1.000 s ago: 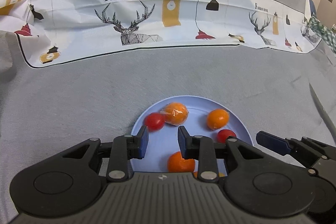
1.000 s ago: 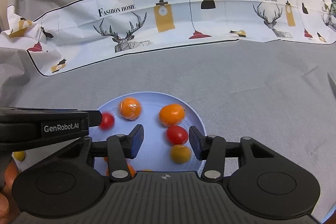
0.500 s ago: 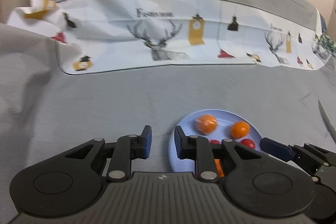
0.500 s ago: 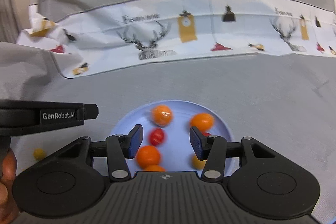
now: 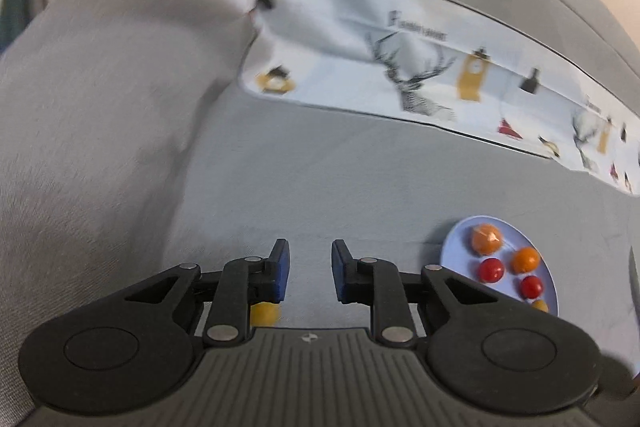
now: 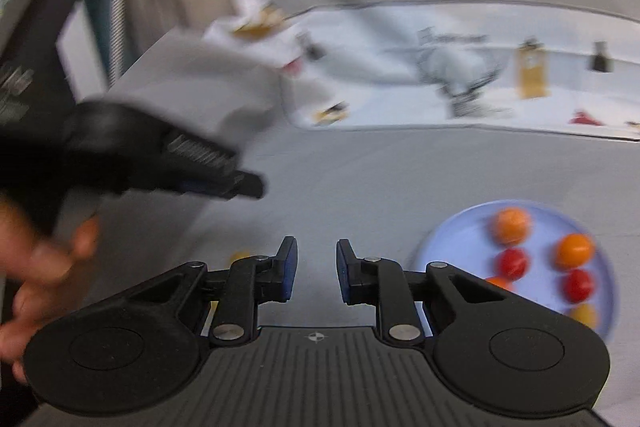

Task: Organize fruits
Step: 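Move both open tools back toward the remaining fruit, then grasp a small yellow fruit with the right tool while the left tool grasps the other yellow fruit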

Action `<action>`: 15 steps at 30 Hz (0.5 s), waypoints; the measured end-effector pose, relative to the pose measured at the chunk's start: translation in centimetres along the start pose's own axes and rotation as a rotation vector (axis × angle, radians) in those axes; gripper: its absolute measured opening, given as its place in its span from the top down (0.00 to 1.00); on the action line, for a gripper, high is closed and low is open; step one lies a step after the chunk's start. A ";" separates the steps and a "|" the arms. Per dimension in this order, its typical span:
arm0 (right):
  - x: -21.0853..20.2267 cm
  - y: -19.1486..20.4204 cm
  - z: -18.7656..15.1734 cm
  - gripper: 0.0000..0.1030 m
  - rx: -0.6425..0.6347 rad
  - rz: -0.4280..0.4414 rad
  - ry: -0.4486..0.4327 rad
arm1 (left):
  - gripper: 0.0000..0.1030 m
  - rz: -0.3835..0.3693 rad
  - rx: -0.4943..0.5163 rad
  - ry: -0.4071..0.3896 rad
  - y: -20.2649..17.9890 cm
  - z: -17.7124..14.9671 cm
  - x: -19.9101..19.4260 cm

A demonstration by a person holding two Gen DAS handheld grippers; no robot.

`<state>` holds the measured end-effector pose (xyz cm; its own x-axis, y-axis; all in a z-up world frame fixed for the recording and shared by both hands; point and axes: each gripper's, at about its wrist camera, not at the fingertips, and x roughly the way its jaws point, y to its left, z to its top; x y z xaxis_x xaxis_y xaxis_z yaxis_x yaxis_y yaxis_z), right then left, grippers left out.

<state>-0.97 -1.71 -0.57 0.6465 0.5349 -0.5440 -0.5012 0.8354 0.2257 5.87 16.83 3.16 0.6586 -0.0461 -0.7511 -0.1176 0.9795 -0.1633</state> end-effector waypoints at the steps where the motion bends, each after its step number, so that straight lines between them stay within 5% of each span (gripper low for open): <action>1: 0.6 0.7 -0.2 0.78 -0.016 0.016 0.018 | 0.76 -0.005 -0.028 0.016 0.6 0.1 0.2; 7: 3.8 2.9 -1.0 0.76 -0.060 0.074 0.120 | 0.76 0.010 -0.129 0.089 3.3 0.1 1.4; 15: 6.2 5.3 -1.4 0.74 -0.107 0.136 0.164 | 0.76 0.019 -0.110 0.107 3.8 0.0 1.6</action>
<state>-0.37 5.86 -3.87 0.4713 0.6066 -0.6403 -0.6408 0.7343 0.2240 6.46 20.50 1.33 0.5734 -0.0536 -0.8175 -0.2142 0.9533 -0.2128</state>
